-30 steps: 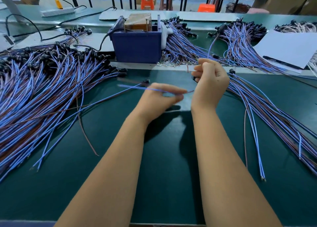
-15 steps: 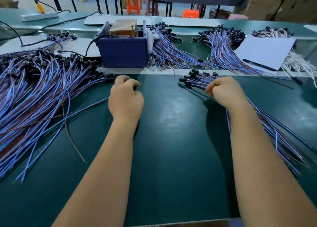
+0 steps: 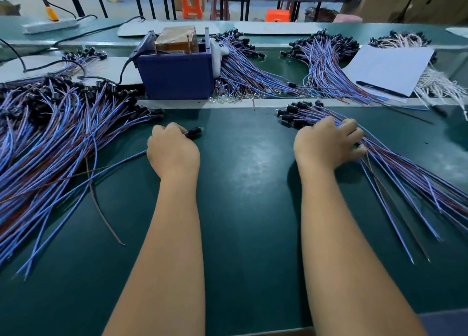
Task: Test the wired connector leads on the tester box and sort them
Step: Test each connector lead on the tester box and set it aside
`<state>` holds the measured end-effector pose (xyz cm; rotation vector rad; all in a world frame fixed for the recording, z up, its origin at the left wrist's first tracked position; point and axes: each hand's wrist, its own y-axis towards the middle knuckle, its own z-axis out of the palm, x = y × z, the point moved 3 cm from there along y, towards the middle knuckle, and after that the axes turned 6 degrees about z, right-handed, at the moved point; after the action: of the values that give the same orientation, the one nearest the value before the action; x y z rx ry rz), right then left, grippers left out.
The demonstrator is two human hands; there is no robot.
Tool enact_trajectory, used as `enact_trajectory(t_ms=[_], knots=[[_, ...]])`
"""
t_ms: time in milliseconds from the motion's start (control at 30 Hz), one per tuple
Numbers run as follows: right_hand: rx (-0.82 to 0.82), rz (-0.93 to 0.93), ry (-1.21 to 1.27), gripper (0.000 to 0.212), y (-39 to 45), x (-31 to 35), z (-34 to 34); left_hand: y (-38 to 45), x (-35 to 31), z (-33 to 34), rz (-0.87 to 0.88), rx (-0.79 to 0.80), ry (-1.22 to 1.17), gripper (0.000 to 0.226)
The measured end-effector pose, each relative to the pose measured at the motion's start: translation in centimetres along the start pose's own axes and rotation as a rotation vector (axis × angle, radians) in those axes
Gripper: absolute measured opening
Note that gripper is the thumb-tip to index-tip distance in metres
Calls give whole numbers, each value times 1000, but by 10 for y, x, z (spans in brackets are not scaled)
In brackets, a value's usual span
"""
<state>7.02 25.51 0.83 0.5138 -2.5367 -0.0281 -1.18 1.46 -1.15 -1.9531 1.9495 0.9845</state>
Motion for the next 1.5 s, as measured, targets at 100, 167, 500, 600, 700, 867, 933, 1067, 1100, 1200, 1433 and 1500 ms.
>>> enact_trajectory(t_ms=[100,167,500,600,700,867,933,1067,1100,1200,1433,1500], knots=[[-169,-258,224,34,-19,26,2,2,2,0,9,-67,-134,27],[-70,-499,447,26,-40,51,7,3,-5,0,12,-100,-312,25],[1130,-61,1297,48,-96,93,50,-2,-41,-3,-127,230,-1702,29],[1178,-45,1293,49,-89,89,49,-5,-42,-7,-112,419,-1939,22],[1252,-21,1326,42,-91,90,49,-12,-48,-1,-150,627,-1785,22],[1138,24,1258,30,-81,80,48,-20,-47,8,-82,863,-1210,24],[1066,-20,1297,31,-77,78,49,-16,-43,6,-132,733,-1161,21],[951,-154,1208,31,-82,79,48,-5,-22,4,-94,204,-881,24],[942,-193,1162,30,-85,79,47,-2,-17,5,-103,127,-851,25],[924,-336,1015,32,-95,81,43,3,-14,9,-159,110,-951,27],[804,-526,824,32,-105,82,45,0,-14,12,-58,212,-940,30],[750,-506,833,29,-103,82,46,-1,-16,12,-21,257,-915,26]])
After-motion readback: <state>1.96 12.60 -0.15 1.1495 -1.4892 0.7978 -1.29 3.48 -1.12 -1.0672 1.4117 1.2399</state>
